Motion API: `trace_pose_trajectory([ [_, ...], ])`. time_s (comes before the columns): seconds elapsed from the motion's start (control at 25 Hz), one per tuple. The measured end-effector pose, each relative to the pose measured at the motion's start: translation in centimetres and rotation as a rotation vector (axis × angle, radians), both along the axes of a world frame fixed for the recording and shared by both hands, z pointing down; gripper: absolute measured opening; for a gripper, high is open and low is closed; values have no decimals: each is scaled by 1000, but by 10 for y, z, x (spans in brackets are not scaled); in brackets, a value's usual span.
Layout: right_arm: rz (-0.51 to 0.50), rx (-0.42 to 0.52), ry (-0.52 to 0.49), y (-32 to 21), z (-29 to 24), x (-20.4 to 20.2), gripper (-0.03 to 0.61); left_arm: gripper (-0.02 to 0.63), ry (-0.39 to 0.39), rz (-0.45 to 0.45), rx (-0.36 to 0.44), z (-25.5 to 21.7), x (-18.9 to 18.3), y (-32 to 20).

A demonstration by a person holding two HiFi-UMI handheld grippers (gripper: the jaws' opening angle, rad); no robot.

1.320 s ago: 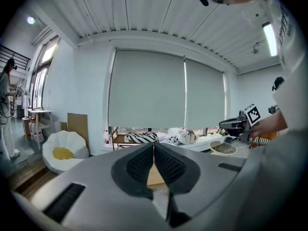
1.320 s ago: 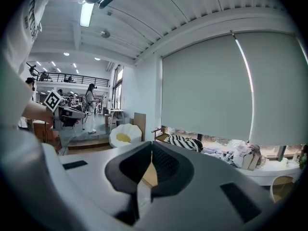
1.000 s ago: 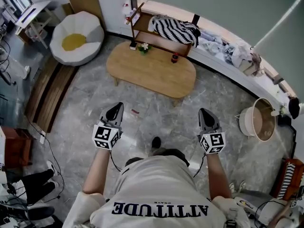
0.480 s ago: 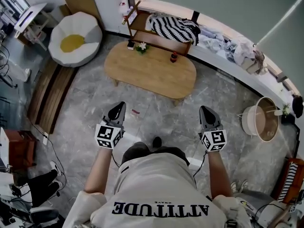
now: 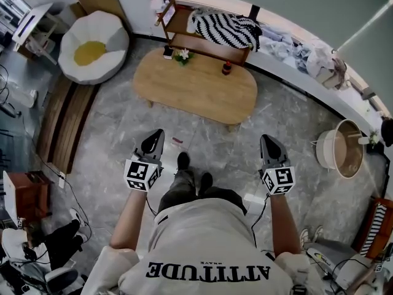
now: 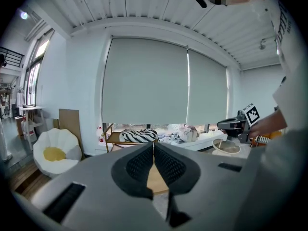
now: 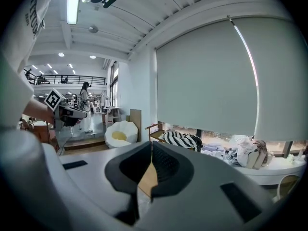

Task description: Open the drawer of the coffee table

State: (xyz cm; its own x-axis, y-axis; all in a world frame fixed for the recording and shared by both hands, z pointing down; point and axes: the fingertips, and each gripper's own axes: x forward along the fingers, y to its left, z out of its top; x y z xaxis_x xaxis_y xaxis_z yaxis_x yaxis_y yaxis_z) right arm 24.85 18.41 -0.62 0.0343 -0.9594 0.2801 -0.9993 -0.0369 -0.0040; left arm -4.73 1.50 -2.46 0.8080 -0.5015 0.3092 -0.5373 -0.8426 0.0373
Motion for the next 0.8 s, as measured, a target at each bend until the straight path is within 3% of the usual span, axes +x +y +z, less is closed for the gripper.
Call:
trace_pose_trajectory([
  [0.8,140,-119,-60,-94,78,-15,18,21,-55,152,-101,95,26,-120],
])
